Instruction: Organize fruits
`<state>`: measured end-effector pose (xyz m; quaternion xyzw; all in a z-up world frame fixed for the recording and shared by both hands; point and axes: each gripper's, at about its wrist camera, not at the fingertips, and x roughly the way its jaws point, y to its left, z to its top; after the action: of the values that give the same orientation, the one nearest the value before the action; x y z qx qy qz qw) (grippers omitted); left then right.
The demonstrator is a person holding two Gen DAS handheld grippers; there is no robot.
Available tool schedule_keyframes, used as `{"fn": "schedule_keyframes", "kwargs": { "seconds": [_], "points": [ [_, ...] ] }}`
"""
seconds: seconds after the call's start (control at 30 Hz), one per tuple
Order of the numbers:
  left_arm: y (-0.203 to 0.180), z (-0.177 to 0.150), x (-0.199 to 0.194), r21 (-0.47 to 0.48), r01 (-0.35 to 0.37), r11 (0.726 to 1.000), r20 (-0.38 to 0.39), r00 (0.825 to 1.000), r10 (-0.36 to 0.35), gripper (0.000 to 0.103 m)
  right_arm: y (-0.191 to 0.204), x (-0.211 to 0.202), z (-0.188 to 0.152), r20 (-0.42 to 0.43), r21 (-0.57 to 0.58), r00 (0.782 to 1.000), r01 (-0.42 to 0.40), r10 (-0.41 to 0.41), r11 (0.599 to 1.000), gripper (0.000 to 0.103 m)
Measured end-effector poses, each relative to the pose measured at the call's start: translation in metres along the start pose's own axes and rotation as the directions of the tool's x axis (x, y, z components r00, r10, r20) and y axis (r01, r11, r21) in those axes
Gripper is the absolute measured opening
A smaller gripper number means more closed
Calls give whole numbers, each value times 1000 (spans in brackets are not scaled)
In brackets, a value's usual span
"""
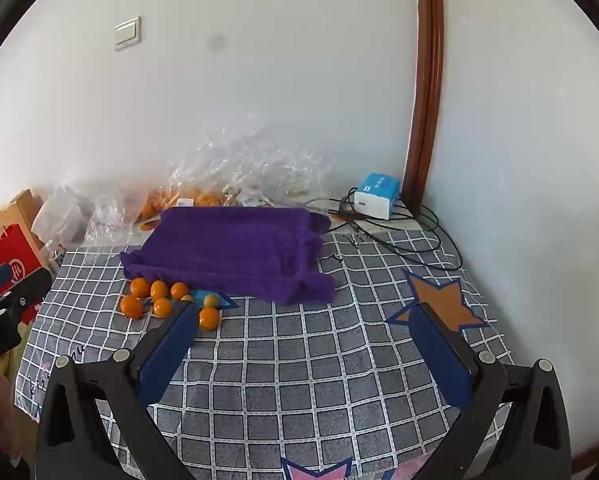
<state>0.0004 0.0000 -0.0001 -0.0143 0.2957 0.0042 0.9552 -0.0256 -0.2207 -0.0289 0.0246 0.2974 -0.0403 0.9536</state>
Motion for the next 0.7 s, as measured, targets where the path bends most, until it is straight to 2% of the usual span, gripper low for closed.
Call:
{"fn": "schedule_keyframes", "kwargs": {
  "seconds": [0.13,0.2,0.4,0.47,0.7],
  "points": [
    [-1,0,3,-12,8,1000,-14,1000,-9,103,3,3,-3,-6,-7,1000,-1,1,1000,103],
    [-4,0,4,-10,13,1000,-7,1000,-13,103,-1,-6,-3,11,15,1000,-3,3,1000,103],
    [-8,-13,-3,-15,21,1000,12,1000,-21,103,4,-5,0,-13,-8,1000,7,-7,1000,103],
    [1,-4,-2,-40,20,999,6,1000,-19,103,3,-4,-1,-12,-6,1000,7,-7,1000,103],
    [0,-2,-2,-40,19,999,3,1000,-19,103,0,-4,-1,-11,1,1000,0,0,1000,103]
  ]
}}
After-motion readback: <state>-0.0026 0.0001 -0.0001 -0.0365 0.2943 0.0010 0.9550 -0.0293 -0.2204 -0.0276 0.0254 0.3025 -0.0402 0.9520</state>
